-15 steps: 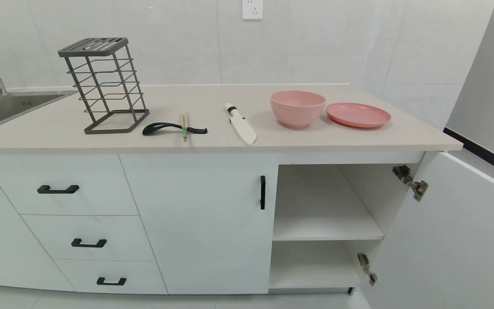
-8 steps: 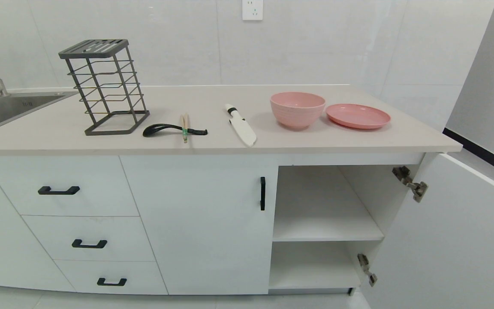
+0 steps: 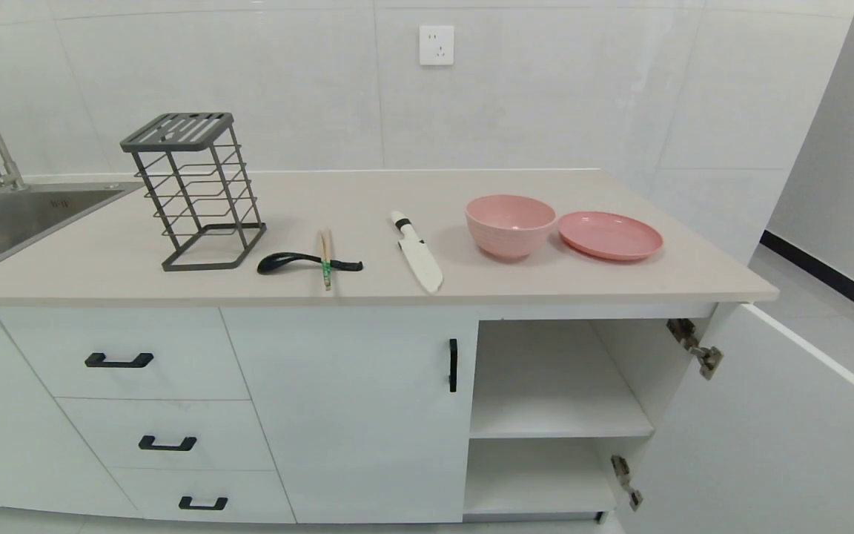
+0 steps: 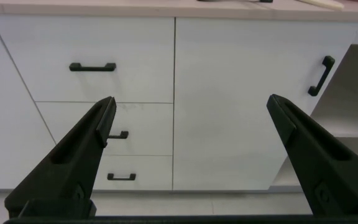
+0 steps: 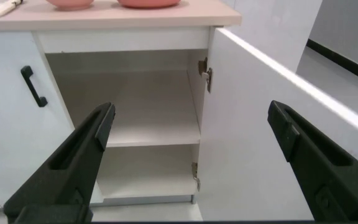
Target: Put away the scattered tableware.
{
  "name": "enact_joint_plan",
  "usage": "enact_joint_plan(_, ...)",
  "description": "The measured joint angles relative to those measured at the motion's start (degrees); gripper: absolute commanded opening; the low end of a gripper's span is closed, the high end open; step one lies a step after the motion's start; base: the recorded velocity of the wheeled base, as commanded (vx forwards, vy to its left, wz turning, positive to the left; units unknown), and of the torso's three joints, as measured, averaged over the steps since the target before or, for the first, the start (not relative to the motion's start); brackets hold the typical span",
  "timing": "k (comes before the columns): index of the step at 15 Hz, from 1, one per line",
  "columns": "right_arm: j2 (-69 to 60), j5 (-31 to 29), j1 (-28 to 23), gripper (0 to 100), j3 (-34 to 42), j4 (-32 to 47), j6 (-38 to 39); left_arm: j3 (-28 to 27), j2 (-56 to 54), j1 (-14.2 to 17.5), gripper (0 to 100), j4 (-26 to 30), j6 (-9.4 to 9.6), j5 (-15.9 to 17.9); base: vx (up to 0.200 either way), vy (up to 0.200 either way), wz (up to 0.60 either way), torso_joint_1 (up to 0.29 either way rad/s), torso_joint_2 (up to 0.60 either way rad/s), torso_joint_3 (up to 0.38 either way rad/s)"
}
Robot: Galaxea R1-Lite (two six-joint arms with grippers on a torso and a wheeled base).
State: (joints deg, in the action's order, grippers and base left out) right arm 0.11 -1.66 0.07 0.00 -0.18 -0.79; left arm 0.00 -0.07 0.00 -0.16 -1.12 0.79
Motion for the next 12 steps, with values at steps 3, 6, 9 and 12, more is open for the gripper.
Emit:
enact_joint_plan(3, 0.0, 0.1, 0.0, 100, 0.0, 0.0, 0.0, 0.0, 0.0, 0.0, 100, 0.0, 1.01, 1.3, 0.000, 0.000, 0.00, 0.059, -0.18, -0.124)
enact_joint_plan(6, 0.0, 0.1, 0.0, 100, 0.0, 0.0, 0.1, 0.0, 0.0, -0.1, 100, 0.0, 1.07, 2.5, 0.000, 0.000, -0.60, 0.012, -0.03, -0.020)
enact_joint_plan(9, 0.0, 0.2, 0.0, 100, 0.0, 0.0, 0.1, 0.0, 0.1, -0.1, 100, 0.1, 1.05, 2.5, 0.000, 0.000, -0.60, 0.010, 0.00, -0.004)
enact_joint_plan(12, 0.0, 0.2, 0.0, 100, 0.0, -0.1, 0.0, 0.0, 0.1, -0.1, 100, 0.1, 1.05, 2.5, 0.000, 0.000, 0.00, 0.000, 0.00, 0.000)
